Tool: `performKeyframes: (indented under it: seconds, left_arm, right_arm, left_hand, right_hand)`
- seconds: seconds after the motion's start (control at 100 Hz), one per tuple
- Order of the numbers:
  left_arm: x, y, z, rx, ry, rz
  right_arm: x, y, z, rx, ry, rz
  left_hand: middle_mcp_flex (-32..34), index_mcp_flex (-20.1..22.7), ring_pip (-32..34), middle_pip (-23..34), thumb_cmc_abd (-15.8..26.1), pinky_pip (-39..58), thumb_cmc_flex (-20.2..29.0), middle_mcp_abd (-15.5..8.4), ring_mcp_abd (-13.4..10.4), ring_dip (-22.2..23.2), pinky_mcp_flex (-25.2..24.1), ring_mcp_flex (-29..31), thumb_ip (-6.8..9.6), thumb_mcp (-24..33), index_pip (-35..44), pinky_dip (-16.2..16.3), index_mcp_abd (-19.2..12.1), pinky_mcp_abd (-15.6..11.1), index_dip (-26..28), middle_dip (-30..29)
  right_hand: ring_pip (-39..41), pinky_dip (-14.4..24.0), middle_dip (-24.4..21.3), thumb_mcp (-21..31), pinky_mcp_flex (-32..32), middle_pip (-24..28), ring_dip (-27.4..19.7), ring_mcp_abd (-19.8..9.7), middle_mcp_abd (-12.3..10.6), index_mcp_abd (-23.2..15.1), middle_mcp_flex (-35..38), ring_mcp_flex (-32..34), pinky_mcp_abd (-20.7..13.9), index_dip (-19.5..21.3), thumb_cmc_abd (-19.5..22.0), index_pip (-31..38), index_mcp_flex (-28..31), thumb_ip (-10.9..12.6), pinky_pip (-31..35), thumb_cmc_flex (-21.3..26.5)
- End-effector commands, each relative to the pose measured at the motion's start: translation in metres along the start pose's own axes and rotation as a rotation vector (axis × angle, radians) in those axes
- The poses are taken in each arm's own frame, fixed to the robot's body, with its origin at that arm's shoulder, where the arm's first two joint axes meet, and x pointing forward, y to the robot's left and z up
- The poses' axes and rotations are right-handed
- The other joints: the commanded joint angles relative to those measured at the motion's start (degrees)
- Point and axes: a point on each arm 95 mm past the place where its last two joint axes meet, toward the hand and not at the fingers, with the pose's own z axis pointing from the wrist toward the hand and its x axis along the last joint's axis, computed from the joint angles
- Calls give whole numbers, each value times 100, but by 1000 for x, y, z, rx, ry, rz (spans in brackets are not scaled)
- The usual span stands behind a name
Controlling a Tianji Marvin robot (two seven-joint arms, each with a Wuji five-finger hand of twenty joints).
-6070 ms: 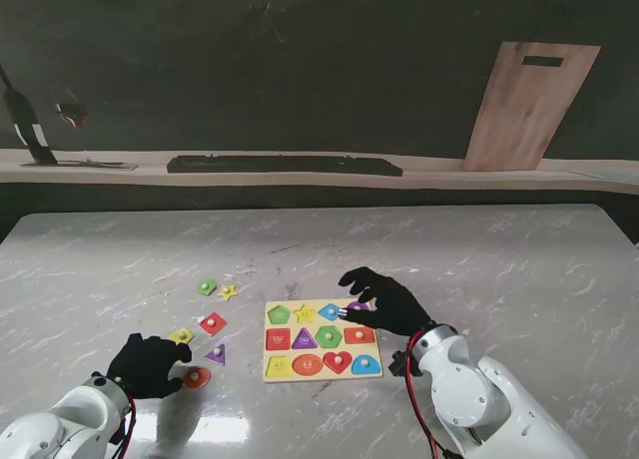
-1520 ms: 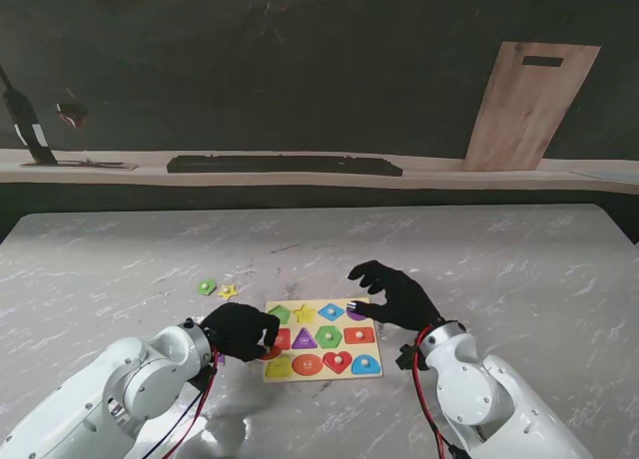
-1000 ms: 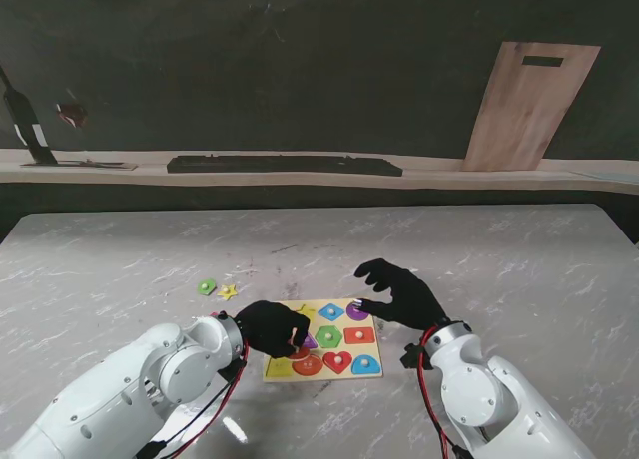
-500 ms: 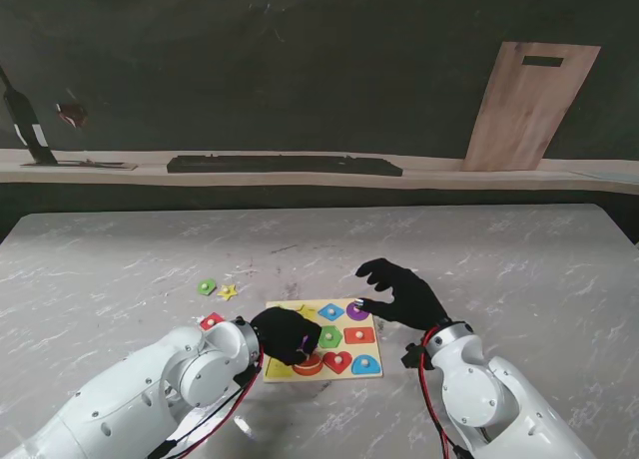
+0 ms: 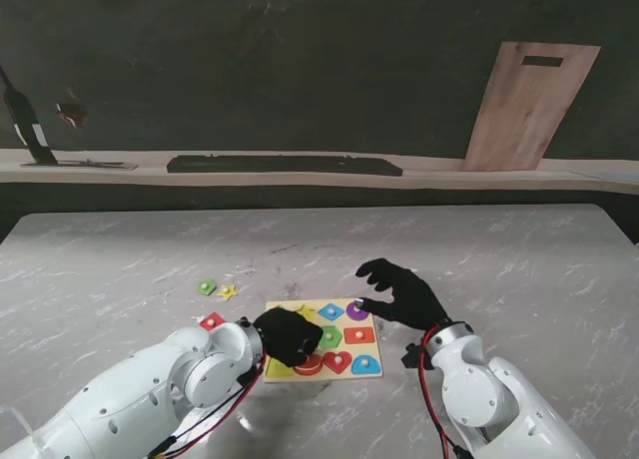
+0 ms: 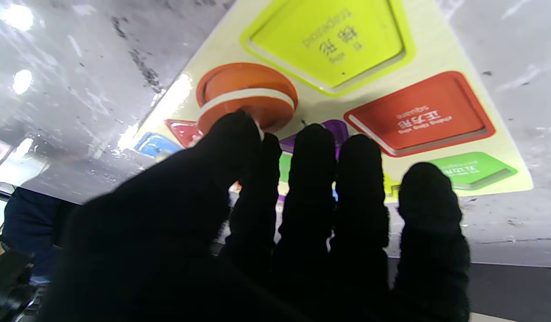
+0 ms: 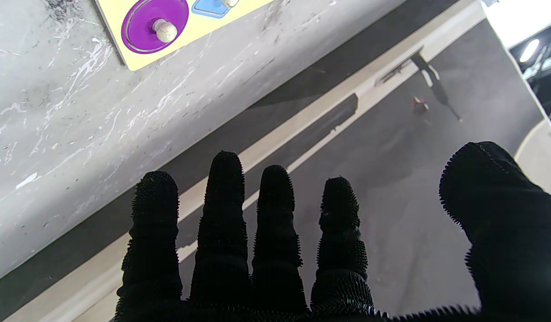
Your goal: Fit puzzle pieces into a puzzle board
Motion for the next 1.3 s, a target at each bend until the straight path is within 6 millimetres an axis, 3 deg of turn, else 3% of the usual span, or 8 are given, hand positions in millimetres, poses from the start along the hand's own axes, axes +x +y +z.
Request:
performKeyframes:
  seconds: [0.0, 0.57, 0.88, 0.98, 1.08, 1.29]
  left_arm:
    - [3, 0, 2, -1, 8, 5]
    - [5, 8, 8, -34, 22, 69]
    - [4, 7, 7, -37, 8, 84]
    - [4, 8, 7, -40, 8, 84]
    - [5, 8, 7, -34, 8, 84]
    - [5, 8, 5, -12, 8, 126]
  right_arm:
    - [2, -4, -1, 1, 3, 7]
    - [2, -3, -2, -4, 3, 14]
    - [2, -3, -2, -6, 3, 15]
    - [2, -3, -2, -6, 3, 15]
    - [2, -3, -2, -8, 2, 15]
    - [2, -2, -3, -10, 2, 18]
  left_hand:
    - [87, 50, 236, 177, -44, 311, -30, 59, 42, 81, 78, 206, 0, 350, 398, 101, 9, -243, -6, -36]
    - [44, 7, 258, 307, -12, 343, -37, 22, -12, 37, 101, 205, 2, 264, 508, 33, -4, -256, -84, -137]
    - [36, 11, 287, 408, -18, 362, -60, 7, 0, 30, 121, 223, -76, 145, 589, 4, -11, -233, -68, -169]
    - [-46, 62, 295, 584, 59, 375, 17, -15, 14, 10, 121, 233, -277, -546, 654, -33, -92, -228, -66, -321]
    - [-242, -3, 269, 718, 39, 347, -4, 31, 32, 4, 78, 171, -345, -1314, 569, -56, -68, -210, -82, -674]
    - [-566, -309, 205, 934, 154, 245, -581, -127, -87, 84, -89, -34, -217, -1349, 107, -29, 93, -312, 484, -658]
  right_hand:
    - [41, 95, 23, -32, -33, 13, 65, -135, -160, -162, 114, 61, 43, 77, 95, -127, 50, 179, 43, -237]
    - [36, 97, 16, -180, -53, -4, 70, -126, -148, -178, 114, 47, 38, 72, 284, -145, 46, 200, 31, -238]
    - [36, 101, 15, -230, -60, -5, 73, -128, -149, -178, 119, 43, 39, 69, 325, -159, 46, 211, 28, -225]
    - [38, 102, 15, -242, -60, -5, 74, -125, -147, -174, 124, 49, 39, 70, 333, -158, 51, 215, 28, -219]
    - [39, 104, 16, -249, -56, -3, 75, -134, -146, -174, 134, 54, 37, 72, 339, -154, 61, 217, 28, -219]
    - [46, 108, 18, -264, -55, 2, 78, -129, -150, -175, 155, 69, 35, 72, 359, -160, 50, 221, 28, -216]
